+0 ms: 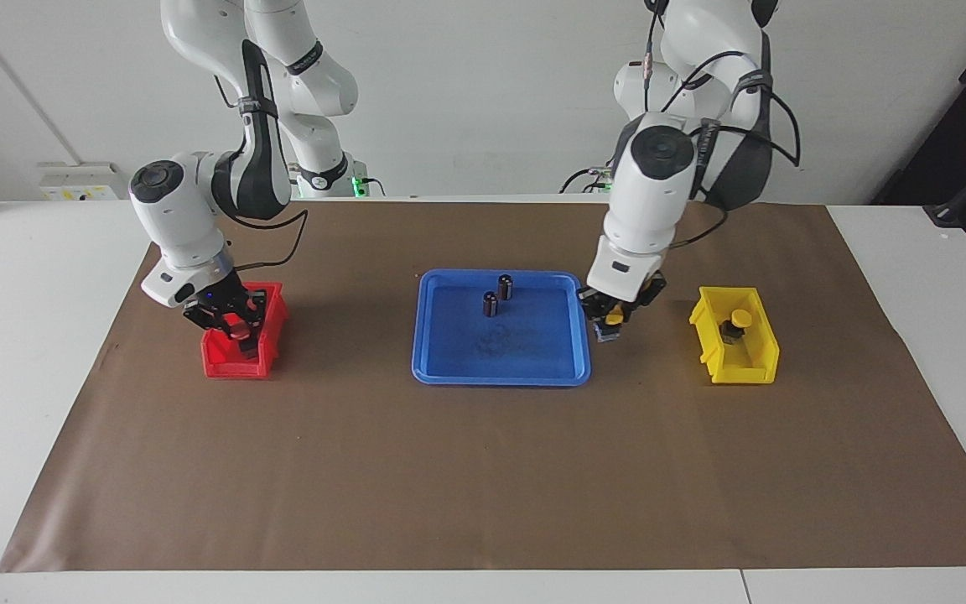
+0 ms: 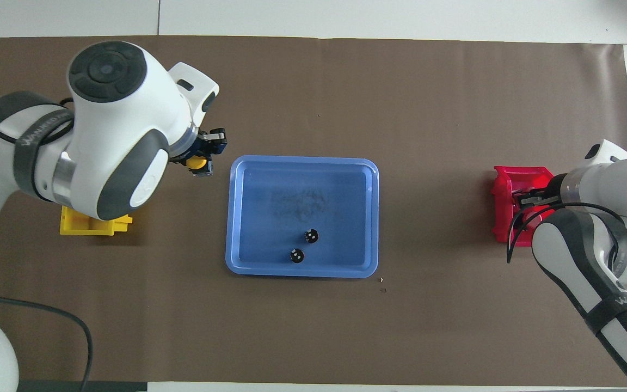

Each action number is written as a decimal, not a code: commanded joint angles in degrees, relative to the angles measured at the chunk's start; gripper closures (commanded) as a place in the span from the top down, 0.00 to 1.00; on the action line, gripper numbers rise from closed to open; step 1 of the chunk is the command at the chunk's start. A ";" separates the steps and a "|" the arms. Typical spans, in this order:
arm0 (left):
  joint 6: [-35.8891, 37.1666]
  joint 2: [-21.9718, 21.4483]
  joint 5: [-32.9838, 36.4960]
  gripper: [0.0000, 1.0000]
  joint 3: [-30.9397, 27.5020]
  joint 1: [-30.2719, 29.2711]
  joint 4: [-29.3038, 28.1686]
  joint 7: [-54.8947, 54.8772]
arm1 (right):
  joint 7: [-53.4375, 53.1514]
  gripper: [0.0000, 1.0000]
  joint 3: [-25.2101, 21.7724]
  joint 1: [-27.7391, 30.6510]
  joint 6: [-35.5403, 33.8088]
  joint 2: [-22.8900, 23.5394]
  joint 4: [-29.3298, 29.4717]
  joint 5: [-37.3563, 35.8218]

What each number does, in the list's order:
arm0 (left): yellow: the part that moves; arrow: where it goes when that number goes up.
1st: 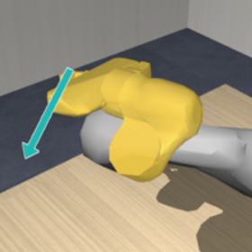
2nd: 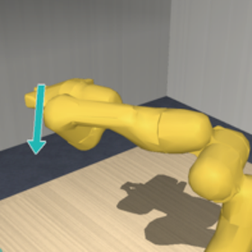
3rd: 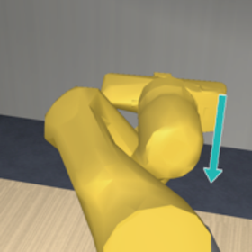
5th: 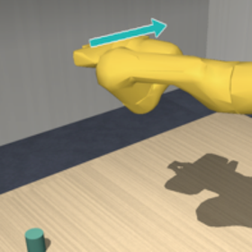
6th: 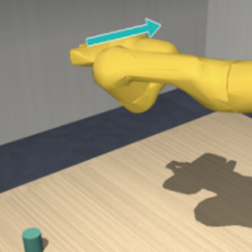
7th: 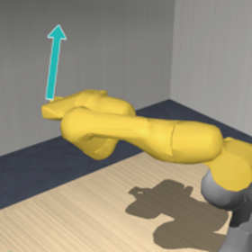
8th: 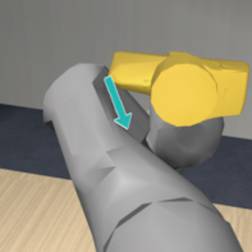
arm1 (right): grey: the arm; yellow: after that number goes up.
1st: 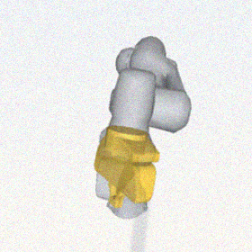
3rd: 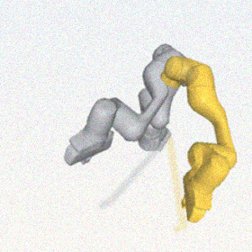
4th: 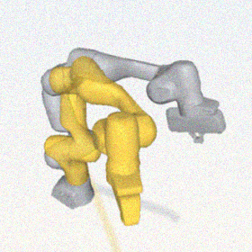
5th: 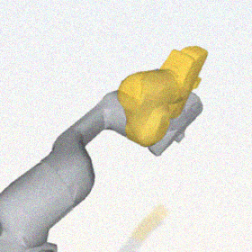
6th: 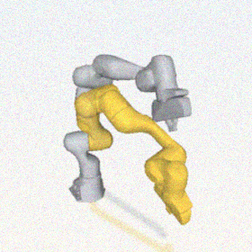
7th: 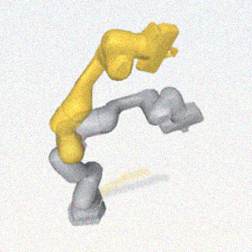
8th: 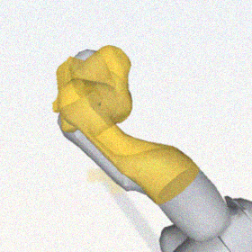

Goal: Sort red and yellow buttons by color
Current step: 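Lower the yellow button into the yellow bin and open the left gripper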

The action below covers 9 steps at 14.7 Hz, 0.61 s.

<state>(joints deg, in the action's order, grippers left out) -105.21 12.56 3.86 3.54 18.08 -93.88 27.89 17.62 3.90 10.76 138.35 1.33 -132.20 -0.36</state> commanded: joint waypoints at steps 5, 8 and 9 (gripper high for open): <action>-4.81 -0.43 0.54 0.02 0.41 -16.65 -2.96 -22.86 | 2.06 0.94 0.58 1.28 -7.45 0.42 5.78 0.88; -8.33 -0.69 0.54 0.02 0.41 -18.34 -6.21 -24.46 | 0.67 0.99 0.93 0.06 -22.81 0.08 18.15 0.88; -9.04 -1.21 0.54 0.02 0.33 -18.43 -7.79 -24.55 | -1.78 0.99 0.93 -0.64 -27.74 -0.01 22.29 0.88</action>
<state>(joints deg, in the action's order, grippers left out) -111.60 12.74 3.85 3.28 -0.28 -98.17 3.74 17.50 4.26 10.67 119.85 1.08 -118.58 -0.33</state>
